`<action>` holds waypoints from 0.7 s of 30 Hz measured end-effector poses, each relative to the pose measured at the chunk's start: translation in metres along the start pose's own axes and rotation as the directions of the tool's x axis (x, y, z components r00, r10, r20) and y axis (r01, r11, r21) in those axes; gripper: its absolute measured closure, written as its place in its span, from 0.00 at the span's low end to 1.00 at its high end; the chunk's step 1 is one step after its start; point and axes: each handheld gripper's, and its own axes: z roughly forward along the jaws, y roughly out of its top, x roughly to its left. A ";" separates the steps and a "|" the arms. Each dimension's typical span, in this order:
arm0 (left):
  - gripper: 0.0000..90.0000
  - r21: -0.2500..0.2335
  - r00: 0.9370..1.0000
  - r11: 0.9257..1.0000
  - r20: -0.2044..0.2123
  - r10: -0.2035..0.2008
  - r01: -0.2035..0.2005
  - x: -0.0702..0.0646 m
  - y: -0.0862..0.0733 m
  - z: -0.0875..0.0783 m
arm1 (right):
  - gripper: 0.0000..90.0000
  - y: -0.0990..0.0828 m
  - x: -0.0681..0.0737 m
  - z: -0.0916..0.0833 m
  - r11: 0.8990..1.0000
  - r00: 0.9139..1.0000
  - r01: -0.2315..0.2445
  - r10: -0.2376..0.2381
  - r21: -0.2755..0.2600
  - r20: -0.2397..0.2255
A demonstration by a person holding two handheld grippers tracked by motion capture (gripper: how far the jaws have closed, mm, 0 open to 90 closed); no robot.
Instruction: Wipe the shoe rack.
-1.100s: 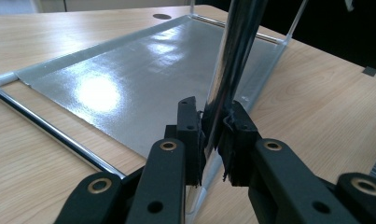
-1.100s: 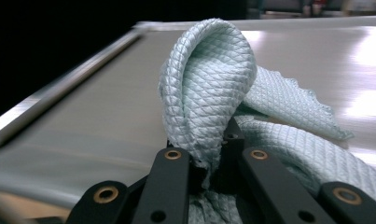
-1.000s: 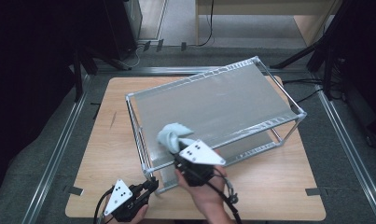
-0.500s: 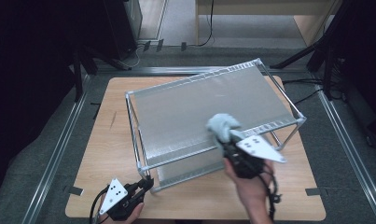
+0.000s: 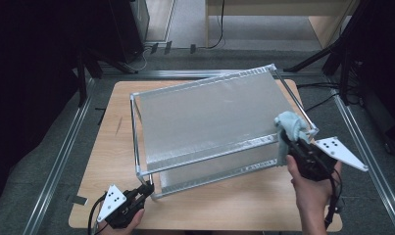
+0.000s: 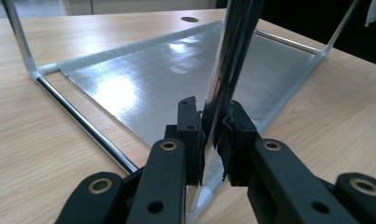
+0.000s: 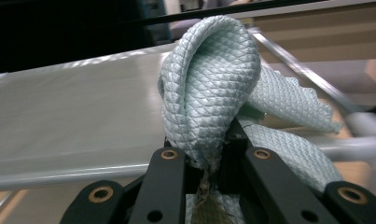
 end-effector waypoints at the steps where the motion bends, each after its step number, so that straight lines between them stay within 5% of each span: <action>1: 0.89 0.002 1.000 1.000 0.004 0.004 -0.004 -0.001 0.000 0.000 | 0.91 -0.001 0.007 0.002 1.000 1.000 0.008 -0.008 0.002 -0.012; 5: 0.89 0.008 0.999 1.000 0.041 0.015 -0.015 -0.013 0.000 0.003 | 0.91 -0.007 0.049 0.012 0.999 0.990 0.044 -0.040 0.027 -0.138; 8: 0.89 0.008 0.998 1.000 0.063 0.024 -0.024 -0.026 -0.001 0.008 | 0.91 -0.014 0.085 0.019 0.996 0.966 0.079 -0.067 0.041 -0.248; 11: 0.89 0.010 0.998 1.000 0.062 0.028 -0.028 -0.031 0.000 0.010 | 0.91 -0.022 0.125 0.020 0.989 0.932 0.140 -0.117 0.044 -0.343; 15: 0.89 0.018 0.997 0.999 0.065 0.028 -0.029 -0.030 0.001 0.010 | 0.90 -0.026 0.152 0.013 0.969 0.916 0.248 -0.228 0.017 -0.329; 17: 0.89 0.019 0.997 0.999 0.065 0.030 -0.031 -0.030 0.001 0.010 | 0.90 -0.026 0.145 0.013 0.971 0.922 0.237 -0.219 0.018 -0.320; 21: 0.89 0.020 0.997 0.999 0.073 0.030 -0.031 -0.029 0.001 0.011 | 0.90 -0.021 0.107 0.010 0.988 0.954 0.152 -0.142 0.018 -0.263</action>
